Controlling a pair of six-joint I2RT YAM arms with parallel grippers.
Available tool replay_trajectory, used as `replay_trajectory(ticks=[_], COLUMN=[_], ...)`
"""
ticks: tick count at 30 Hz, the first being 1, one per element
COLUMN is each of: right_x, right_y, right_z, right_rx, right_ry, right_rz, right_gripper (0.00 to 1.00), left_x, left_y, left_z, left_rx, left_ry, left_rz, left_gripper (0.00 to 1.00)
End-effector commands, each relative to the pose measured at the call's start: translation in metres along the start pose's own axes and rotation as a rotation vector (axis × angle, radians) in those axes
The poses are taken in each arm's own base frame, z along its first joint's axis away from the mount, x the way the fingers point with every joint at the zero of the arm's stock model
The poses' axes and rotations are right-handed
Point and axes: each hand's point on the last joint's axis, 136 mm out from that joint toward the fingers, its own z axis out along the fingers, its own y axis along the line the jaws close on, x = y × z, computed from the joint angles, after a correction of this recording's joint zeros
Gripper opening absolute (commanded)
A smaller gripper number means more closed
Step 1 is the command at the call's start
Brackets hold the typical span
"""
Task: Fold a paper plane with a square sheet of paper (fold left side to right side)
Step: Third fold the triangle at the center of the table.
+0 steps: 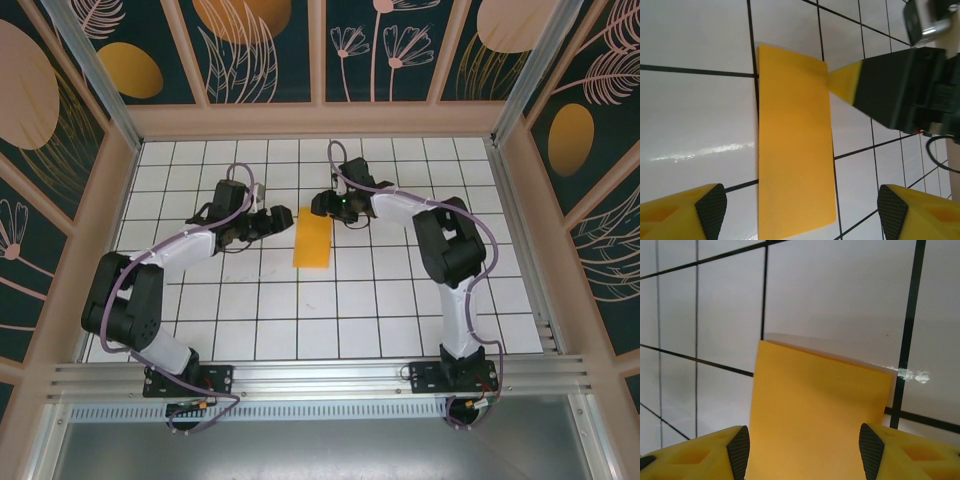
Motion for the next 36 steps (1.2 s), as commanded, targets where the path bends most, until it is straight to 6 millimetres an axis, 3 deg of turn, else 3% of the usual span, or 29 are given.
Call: replay_trajectory(ticks=[1,9,15,20,28,36], right_x=[0.000,0.016,0.029,0.034,0.036,0.038], right_y=[-0.002,-0.031,-0.043,-0.044,-0.042,-0.041], right_z=[0.007,0.022,0.024,0.026,0.027,0.028], right_rx=[0.026,0.124,0.149,0.134,0.114,0.100], right_ry=[0.019,0.086,0.119,0.127,0.132,0.137], right_rz=[-0.032,-0.037,-0.039,-0.036,-0.035,-0.029], right_gripper=[0.63,0.62,0.59,0.59,0.58,0.58], left_x=[0.002,0.009,0.018,0.026,0.023,0.033], left_y=[-0.001,0.009,0.014,0.018,0.014,0.021], left_z=[0.012,0.025,0.042,0.055,0.071,0.084], left_rx=[0.050,0.037,0.063,0.089,0.103,0.060], left_ry=[0.024,0.071,0.133,0.185,0.223,0.269], left_rz=[-0.013,-0.033,-0.077,-0.111,-0.109,-0.101], left_gripper=[0.79,0.75,0.65,0.60,0.55,0.54])
